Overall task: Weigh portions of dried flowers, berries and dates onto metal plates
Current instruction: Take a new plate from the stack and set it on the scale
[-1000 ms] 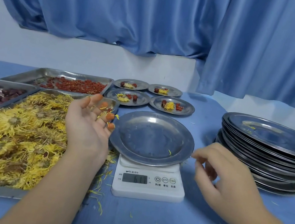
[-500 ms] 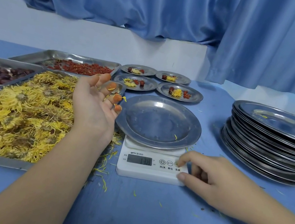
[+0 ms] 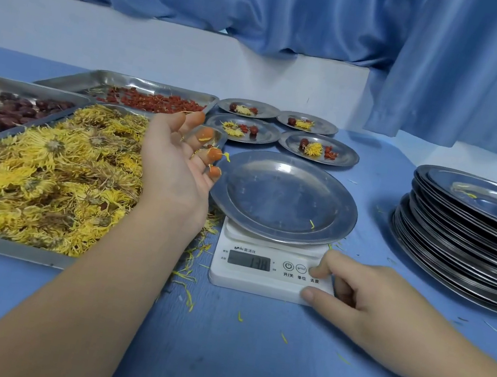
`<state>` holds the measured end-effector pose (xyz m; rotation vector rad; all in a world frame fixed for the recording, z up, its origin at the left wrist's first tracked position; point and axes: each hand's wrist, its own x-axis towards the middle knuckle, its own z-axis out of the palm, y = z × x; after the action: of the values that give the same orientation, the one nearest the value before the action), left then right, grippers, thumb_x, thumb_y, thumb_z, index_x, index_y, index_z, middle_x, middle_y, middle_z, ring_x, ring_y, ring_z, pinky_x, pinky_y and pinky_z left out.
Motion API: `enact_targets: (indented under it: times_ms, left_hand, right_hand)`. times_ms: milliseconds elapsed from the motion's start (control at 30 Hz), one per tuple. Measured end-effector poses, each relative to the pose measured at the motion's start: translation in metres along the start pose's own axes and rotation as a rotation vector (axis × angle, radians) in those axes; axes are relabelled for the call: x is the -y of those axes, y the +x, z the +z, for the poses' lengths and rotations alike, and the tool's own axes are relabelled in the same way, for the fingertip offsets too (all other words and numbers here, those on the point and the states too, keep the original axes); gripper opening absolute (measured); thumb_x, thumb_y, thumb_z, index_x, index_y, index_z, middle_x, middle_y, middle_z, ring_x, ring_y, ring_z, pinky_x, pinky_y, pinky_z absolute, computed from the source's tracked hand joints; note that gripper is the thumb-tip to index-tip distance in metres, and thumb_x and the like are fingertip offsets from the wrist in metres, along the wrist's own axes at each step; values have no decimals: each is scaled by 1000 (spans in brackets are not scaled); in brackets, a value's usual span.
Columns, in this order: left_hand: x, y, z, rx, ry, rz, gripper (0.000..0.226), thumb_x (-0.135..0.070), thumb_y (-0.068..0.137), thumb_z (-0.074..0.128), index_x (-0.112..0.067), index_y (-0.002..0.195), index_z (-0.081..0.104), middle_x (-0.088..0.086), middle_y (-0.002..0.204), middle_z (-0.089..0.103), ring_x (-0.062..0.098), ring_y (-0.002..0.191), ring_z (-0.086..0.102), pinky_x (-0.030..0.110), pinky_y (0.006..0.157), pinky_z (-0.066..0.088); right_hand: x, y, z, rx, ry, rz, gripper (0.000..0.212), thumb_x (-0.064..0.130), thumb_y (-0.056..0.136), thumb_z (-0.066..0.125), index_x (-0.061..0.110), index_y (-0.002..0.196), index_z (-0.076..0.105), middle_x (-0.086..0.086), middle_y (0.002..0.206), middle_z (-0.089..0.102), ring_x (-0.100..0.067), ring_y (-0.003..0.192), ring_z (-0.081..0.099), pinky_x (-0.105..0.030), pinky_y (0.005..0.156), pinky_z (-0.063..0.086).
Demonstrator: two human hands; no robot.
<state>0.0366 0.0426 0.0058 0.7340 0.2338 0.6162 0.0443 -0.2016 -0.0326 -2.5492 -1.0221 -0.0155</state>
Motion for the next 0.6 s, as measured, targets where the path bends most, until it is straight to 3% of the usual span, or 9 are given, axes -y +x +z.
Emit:
enact_targets:
  times_ms: [200,433,533,600]
  left_hand:
    - [1,-2,2,28,37,21,21,-30,90,47,-18,91,65,-4,73,59,11,55,49,24,52,34]
    - [6,-2,4,128,156,132,25,-33,85,51,-19,99,66,-2,83,63,10,56,53,24,53,40]
    - [6,-5,6,176,239,183,26,-35,76,53,-23,94,66,-4,82,64,10,55,54,23,52,41]
    - [6,-8,7,202,315,218,21,-33,77,52,-25,89,67,-9,77,66,9,54,54,25,56,41]
  right_hand:
    - [1,-1,0,-70,40,6,31,66,77,47,38,89,51,13,61,52,-8,54,48,-25,49,35]
    - [-1,11,6,-222,31,105,22,54,80,52,34,77,43,9,58,53,-10,56,48,-33,52,39]
    - [0,9,3,-351,68,99,27,41,82,59,27,66,41,8,53,51,-13,51,44,-33,51,39]
    - [6,9,1,-474,70,55,35,34,80,61,26,59,34,10,53,48,-12,50,41,-24,48,33]
